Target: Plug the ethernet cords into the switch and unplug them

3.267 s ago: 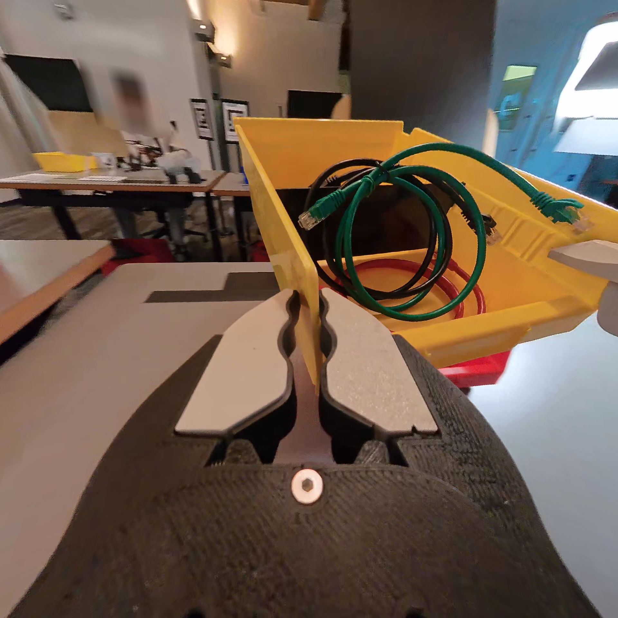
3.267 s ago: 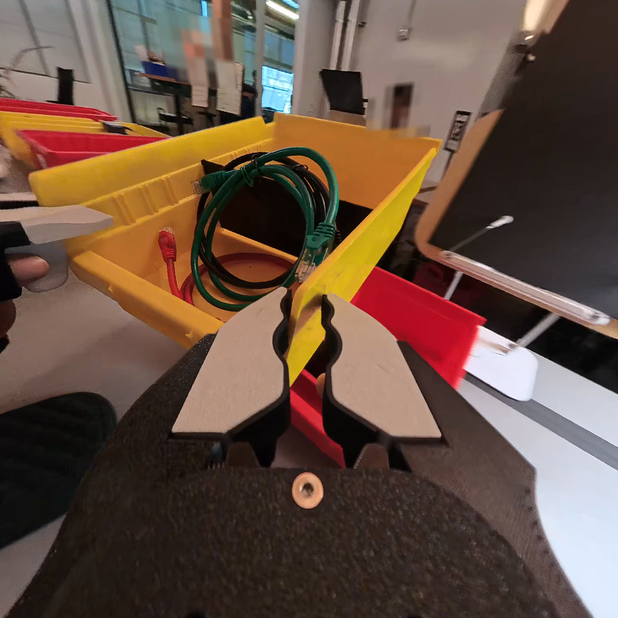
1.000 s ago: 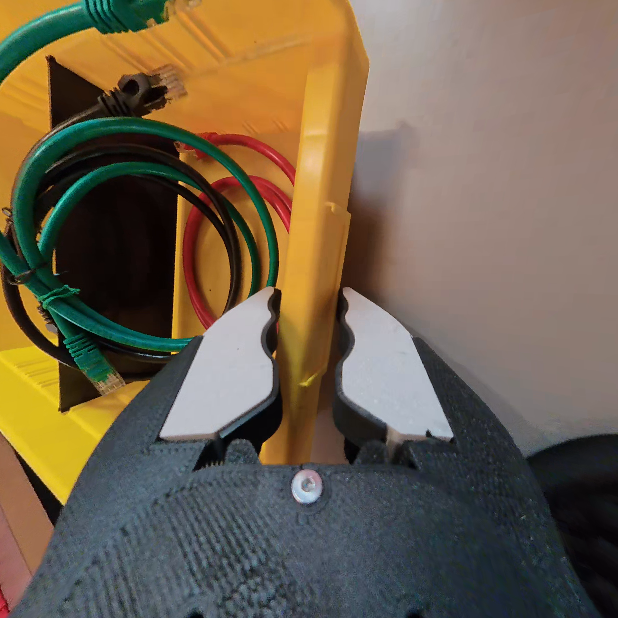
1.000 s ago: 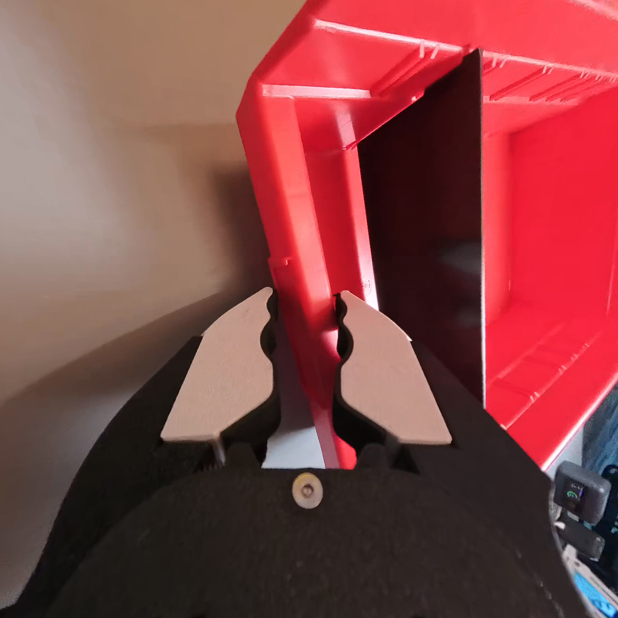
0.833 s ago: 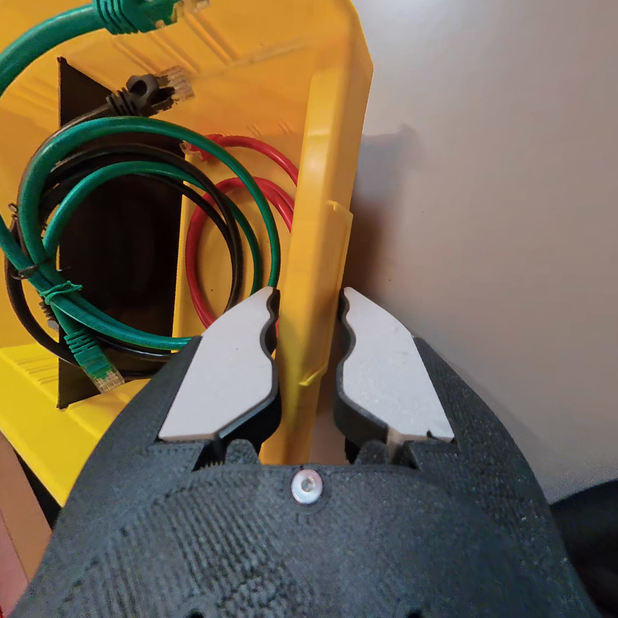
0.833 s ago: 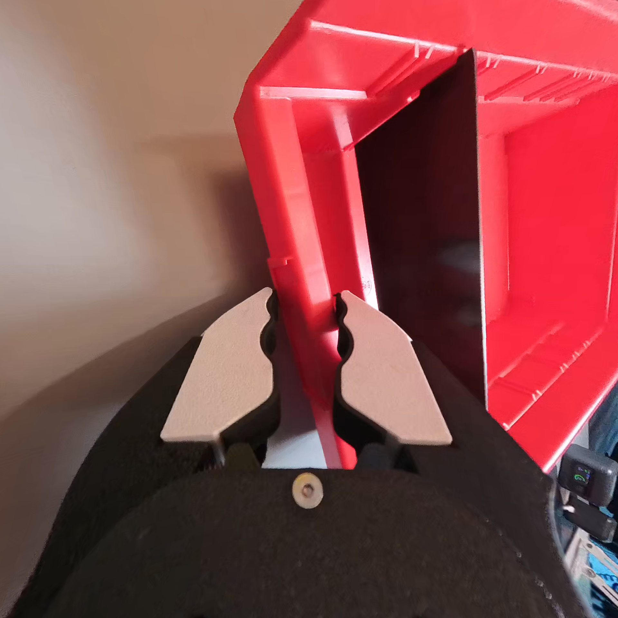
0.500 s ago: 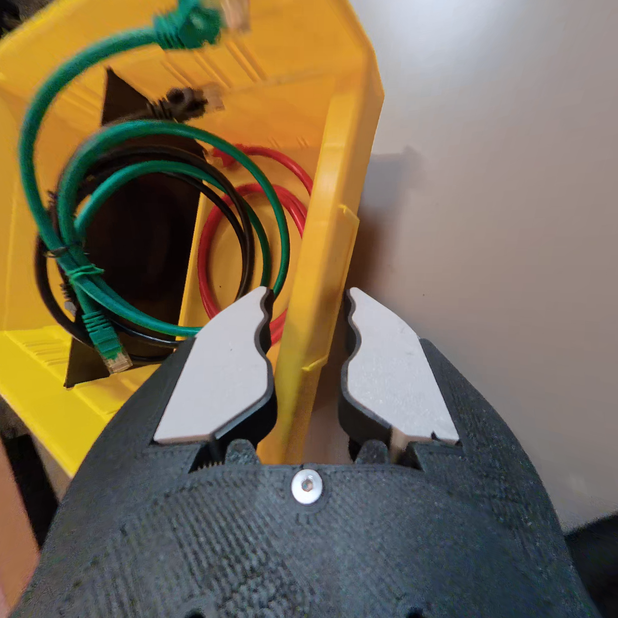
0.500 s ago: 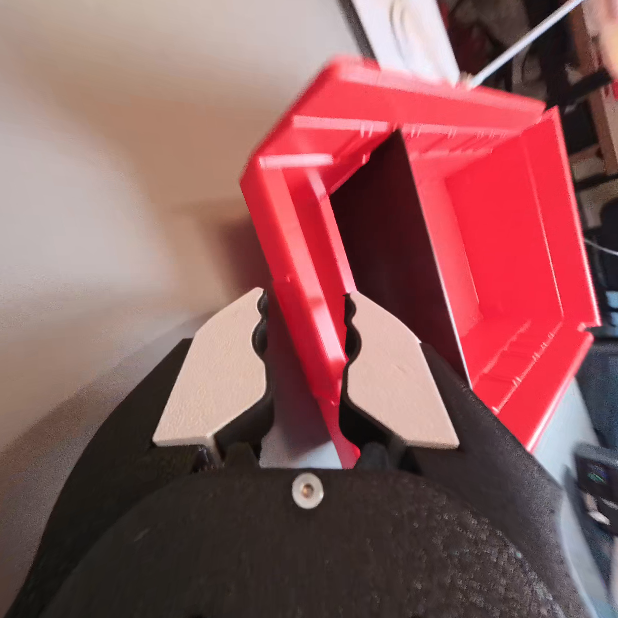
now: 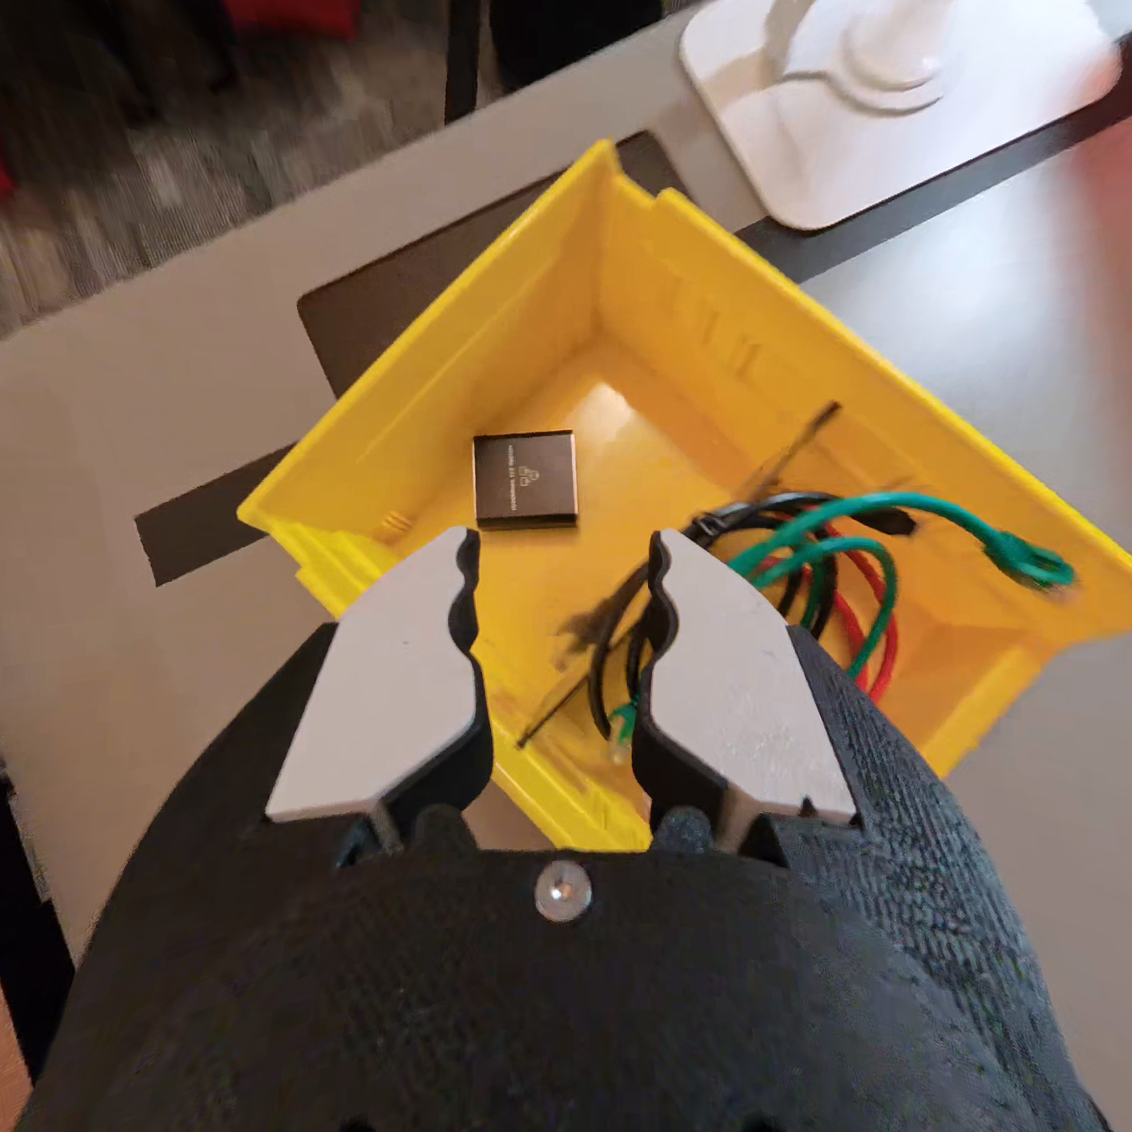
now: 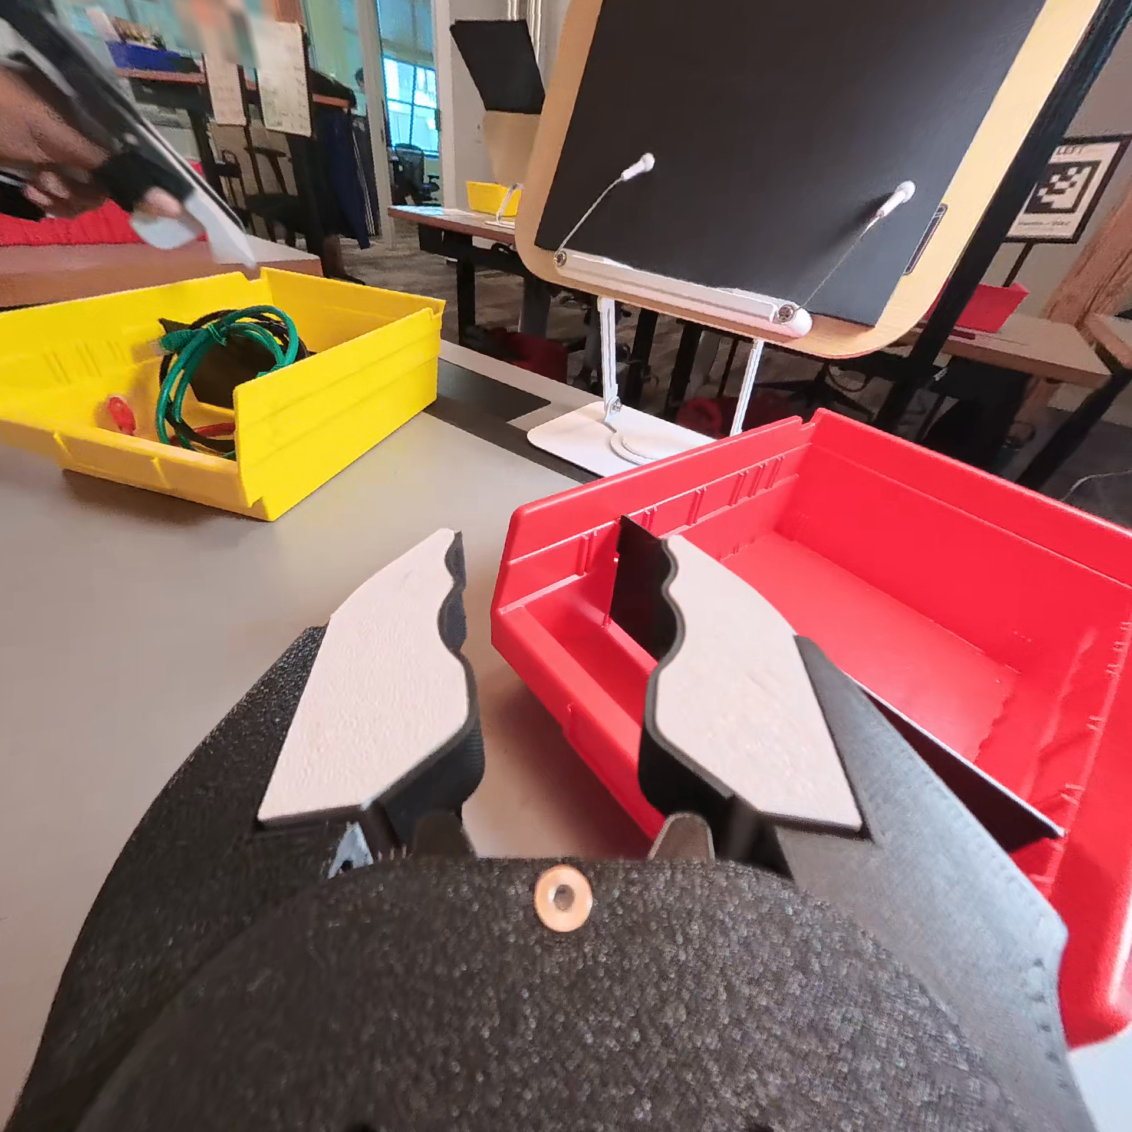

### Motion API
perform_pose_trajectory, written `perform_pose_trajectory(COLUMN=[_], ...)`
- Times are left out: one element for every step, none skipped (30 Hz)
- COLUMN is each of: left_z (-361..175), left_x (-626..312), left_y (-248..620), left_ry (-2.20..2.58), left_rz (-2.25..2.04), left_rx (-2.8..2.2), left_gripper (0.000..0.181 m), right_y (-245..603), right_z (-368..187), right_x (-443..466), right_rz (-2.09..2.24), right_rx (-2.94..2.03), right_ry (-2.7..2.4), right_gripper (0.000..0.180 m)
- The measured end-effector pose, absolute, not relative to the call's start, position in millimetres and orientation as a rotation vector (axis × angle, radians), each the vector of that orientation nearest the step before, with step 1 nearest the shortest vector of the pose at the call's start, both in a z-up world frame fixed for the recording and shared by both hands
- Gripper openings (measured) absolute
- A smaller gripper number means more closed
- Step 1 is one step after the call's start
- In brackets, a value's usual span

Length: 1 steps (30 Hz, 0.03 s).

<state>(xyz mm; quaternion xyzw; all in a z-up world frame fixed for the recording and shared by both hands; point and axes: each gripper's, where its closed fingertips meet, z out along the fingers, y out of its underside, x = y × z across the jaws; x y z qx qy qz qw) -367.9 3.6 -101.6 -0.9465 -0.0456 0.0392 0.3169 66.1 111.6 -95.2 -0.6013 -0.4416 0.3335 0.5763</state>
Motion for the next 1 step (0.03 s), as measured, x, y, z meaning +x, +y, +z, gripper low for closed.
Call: perform_pose_trajectory(left_z=[-110.8], left_x=[-373.4], left_y=[10.2], left_ry=[-0.149], left_rz=[0.081], left_rx=[-2.540], left_gripper=[0.055], right_y=[112.5], right_z=[-94.6], right_x=[66.8], right_rz=[0.776], right_rx=[-1.399], right_ry=[-1.026], right_gripper=[0.060])
